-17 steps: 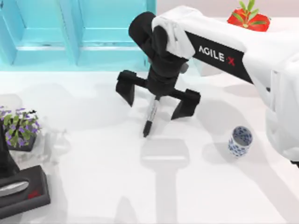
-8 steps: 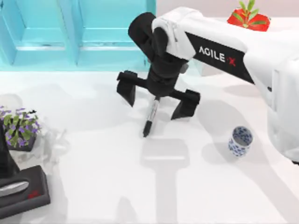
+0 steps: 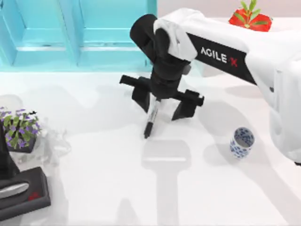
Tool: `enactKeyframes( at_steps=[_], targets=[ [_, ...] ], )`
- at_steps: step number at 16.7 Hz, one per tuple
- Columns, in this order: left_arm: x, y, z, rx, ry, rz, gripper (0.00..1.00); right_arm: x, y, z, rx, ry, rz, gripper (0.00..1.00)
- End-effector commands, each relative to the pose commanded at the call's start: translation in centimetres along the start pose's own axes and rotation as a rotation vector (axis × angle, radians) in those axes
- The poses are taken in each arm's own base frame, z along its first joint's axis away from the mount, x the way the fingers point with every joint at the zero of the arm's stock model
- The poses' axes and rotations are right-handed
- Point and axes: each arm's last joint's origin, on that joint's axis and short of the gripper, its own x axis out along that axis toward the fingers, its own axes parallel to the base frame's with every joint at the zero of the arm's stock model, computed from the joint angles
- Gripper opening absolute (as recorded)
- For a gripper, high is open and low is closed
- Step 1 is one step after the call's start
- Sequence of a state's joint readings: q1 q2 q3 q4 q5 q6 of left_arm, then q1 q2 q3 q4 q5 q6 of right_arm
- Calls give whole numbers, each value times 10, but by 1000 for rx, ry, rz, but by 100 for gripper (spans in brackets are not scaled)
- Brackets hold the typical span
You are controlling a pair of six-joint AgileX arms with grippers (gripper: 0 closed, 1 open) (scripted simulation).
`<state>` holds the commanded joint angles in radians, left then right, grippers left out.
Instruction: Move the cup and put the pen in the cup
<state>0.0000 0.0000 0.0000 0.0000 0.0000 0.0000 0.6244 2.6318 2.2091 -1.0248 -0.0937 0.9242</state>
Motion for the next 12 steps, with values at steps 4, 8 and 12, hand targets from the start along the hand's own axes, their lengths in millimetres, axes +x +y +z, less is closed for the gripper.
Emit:
enactKeyframes(
  at_steps=[4,8,12],
  targets=[
    [0,0,0,0,0,0,100,0,0,0,0,0,0,0],
    [0,0,0,0,0,0,100,0,0,0,0,0,0,0],
    [0,0,0,0,0,0,100,-35,-6,-2,-25,-34,-29,0]
  ],
)
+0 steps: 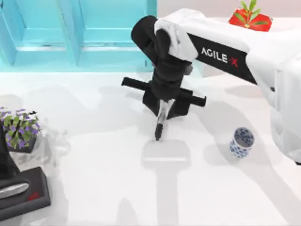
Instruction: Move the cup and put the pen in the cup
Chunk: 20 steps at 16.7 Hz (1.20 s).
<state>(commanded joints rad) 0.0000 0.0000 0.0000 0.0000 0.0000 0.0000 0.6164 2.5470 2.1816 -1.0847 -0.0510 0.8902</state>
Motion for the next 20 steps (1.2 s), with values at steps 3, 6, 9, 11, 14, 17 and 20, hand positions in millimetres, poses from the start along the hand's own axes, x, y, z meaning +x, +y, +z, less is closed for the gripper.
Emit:
enactKeyframes(
  at_steps=[3,6,9,11,14,17,20],
  targets=[
    [0,0,0,0,0,0,100,-17,2,-17,-8,2,-6,0],
    [0,0,0,0,0,0,100,-49,1,-37,-4,-7,6,0],
    [0,0,0,0,0,0,100,-69,-4,-54,10,-5,2,0],
    [0,0,0,0,0,0,100,-91,-8,-69,9,-13,13,0],
    [0,0,0,0,0,0,100,-104,-11,-92,3,-1,1,0],
    [0,0,0,0,0,0,100,-105,-11,-93,2,0,0,0],
    [0,0,0,0,0,0,100,-104,-12,-91,-1,-10,7,0]
  ],
)
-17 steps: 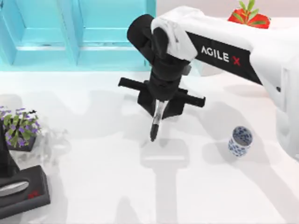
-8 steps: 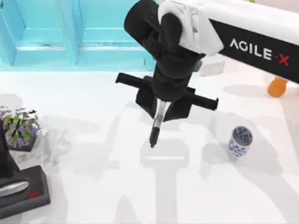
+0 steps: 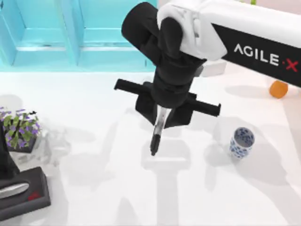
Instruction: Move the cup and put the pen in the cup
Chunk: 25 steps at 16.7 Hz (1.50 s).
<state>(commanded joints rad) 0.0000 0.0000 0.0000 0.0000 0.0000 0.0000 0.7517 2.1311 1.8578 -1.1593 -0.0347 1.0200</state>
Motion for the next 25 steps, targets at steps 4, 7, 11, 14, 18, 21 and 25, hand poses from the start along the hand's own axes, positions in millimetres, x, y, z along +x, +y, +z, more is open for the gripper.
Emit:
enactKeyframes(
  at_steps=[4,7,11,14,18,21,25],
  targets=[
    [0,0,0,0,0,0,100,-2,0,-9,-95,-116,46,0],
    [0,0,0,0,0,0,100,-3,-3,-20,-206,-277,89,0],
    [0,0,0,0,0,0,100,-5,-17,-42,-352,-564,133,0],
    [0,0,0,0,0,0,100,-7,-34,-61,-426,-808,147,0],
    [0,0,0,0,0,0,100,-10,-68,-90,-443,-1118,136,0],
    [0,0,0,0,0,0,100,-12,-99,-110,-398,-1305,112,0],
    [0,0,0,0,0,0,100,-11,-138,-131,-300,-1467,77,0]
  ],
)
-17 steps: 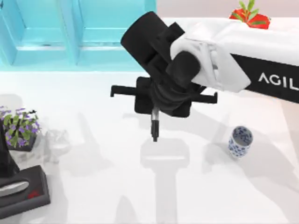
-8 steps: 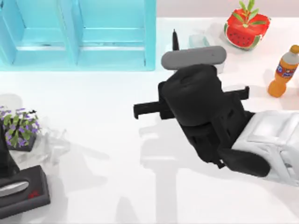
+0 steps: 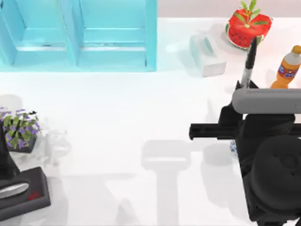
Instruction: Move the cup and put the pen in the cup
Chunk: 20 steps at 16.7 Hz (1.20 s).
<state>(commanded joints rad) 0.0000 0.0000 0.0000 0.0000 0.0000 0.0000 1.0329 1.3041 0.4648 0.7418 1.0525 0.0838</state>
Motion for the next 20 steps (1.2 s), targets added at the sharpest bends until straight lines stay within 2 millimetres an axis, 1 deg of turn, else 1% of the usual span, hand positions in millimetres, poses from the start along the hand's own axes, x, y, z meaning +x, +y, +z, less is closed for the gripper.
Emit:
enactKeyframes(
  at_steps=[3,5,10,13,20],
  targets=[
    [0,0,0,0,0,0,100,-15,-18,-6,27,-55,-58,0],
    [0,0,0,0,0,0,100,-20,-26,-8,38,-72,-79,0],
    [0,0,0,0,0,0,100,-21,-27,-9,41,-76,-84,0],
    [0,0,0,0,0,0,100,-16,-27,-10,37,-74,-88,0],
    [0,0,0,0,0,0,100,10,-29,-19,39,-75,-85,0]
  ],
)
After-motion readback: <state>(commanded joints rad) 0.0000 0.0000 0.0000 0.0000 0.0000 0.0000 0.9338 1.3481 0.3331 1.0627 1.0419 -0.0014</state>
